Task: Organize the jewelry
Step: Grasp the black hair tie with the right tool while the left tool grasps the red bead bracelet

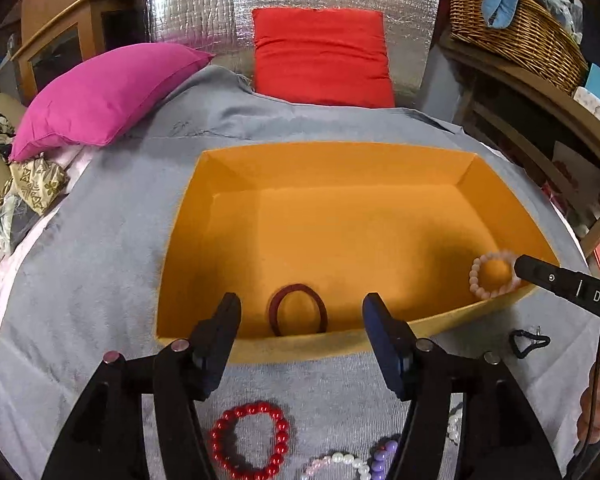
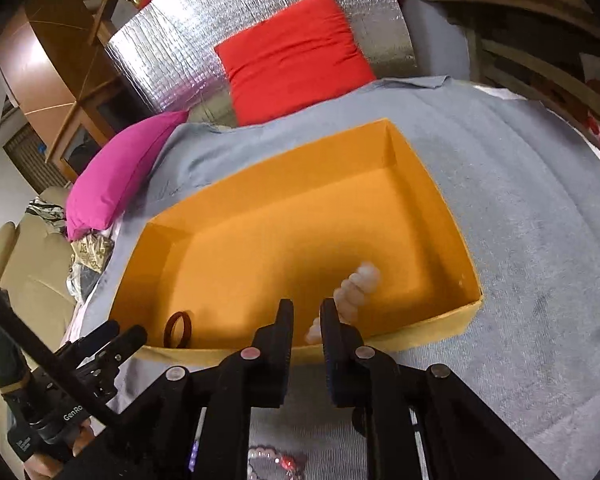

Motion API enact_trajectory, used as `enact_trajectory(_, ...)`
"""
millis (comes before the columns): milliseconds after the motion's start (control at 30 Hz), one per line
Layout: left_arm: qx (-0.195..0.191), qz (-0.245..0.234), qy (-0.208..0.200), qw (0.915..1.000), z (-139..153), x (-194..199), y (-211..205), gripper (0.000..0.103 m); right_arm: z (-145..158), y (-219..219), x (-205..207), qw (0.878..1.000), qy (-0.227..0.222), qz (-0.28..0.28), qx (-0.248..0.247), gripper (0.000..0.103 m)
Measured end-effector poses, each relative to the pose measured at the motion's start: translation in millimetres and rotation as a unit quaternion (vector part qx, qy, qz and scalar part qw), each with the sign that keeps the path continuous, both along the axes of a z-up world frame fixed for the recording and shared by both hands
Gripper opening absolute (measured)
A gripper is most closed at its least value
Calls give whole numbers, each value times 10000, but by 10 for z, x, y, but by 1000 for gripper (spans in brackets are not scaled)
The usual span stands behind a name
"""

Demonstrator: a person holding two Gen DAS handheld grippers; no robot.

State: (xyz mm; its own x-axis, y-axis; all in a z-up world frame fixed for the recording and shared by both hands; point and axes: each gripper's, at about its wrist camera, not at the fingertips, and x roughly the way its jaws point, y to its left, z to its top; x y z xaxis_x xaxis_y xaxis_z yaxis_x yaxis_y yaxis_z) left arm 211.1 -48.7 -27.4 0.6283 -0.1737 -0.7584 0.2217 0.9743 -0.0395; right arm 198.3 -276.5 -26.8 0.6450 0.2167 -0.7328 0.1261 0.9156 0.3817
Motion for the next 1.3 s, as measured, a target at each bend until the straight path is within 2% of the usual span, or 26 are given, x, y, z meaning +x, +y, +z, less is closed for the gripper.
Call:
enact_trajectory(200,206,-12,-160,9997,70,-160,77,64,3,57,-38,9994,317,108,51,23)
enact_trajectory(300,240,26,-164,9996,67,-208,158,64,14,79,-71,9993,329,146,139,28)
enact_trajectory(400,260,67,-190,9995,82,-253,237,64,52,66,-139,9994,279,127,146,30)
enact_trajectory(433,261,64,-207,9994,92,-284,264,64,87,32,-191,9998,185,13,94,40)
enact_trajectory(500,273,21,-252,9993,117,-371,319,64,171,-60,-325,9998,-67,-179,-11,52)
enact_trajectory(700,318,76,-275,9991,100,-655,605,64,234,-300,-768,9994,-169,-129,274,53)
enact_trajectory(833,211,216,-23,9995,-51,-911,784,64,188,-449,-1054,9992,-119,-202,317,53)
enact_trajectory(933,309,140,147,9993,-168,-1043,778,64,61,-596,-1184,9977,63,-463,489,53)
enact_trajectory(1067,438,229,186,9986,-222,-1008,833,64,-111,-660,-1053,9963,309,-561,566,53)
enact_trajectory(1300,232,438,437,9978,-321,-793,1066,64,-371,-544,-631,9964,689,-495,46,50)
